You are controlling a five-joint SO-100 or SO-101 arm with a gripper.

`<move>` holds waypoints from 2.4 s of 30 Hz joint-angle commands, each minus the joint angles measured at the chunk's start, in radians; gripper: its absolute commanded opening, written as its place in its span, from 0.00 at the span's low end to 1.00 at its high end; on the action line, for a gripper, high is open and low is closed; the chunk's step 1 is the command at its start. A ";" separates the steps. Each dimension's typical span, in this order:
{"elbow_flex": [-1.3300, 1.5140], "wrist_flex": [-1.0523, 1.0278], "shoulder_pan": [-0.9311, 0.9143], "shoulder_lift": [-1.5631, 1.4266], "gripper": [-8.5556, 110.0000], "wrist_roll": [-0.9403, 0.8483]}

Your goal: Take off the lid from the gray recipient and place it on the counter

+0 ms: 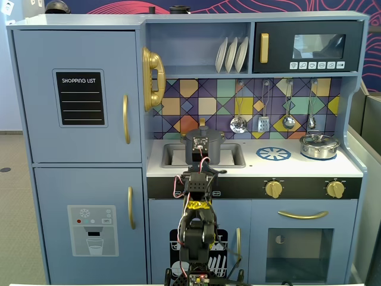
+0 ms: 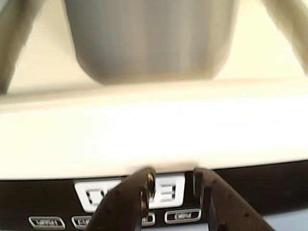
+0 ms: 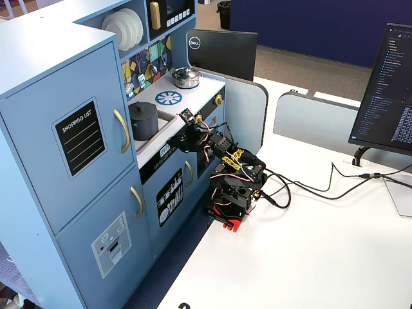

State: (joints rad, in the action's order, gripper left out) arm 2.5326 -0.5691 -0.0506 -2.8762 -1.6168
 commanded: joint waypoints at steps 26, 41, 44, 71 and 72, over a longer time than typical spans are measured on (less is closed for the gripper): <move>-0.307 0.107 -0.015 -0.023 0.16 -0.025; -0.430 0.236 0.009 0.216 0.18 -0.041; -0.428 0.264 0.008 0.250 0.20 -0.031; -0.540 0.423 -0.025 0.546 0.21 -0.048; -0.545 0.433 -0.023 0.560 0.20 -0.049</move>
State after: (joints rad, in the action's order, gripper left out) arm 2.0632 -0.1795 -0.0752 -2.3393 -1.6536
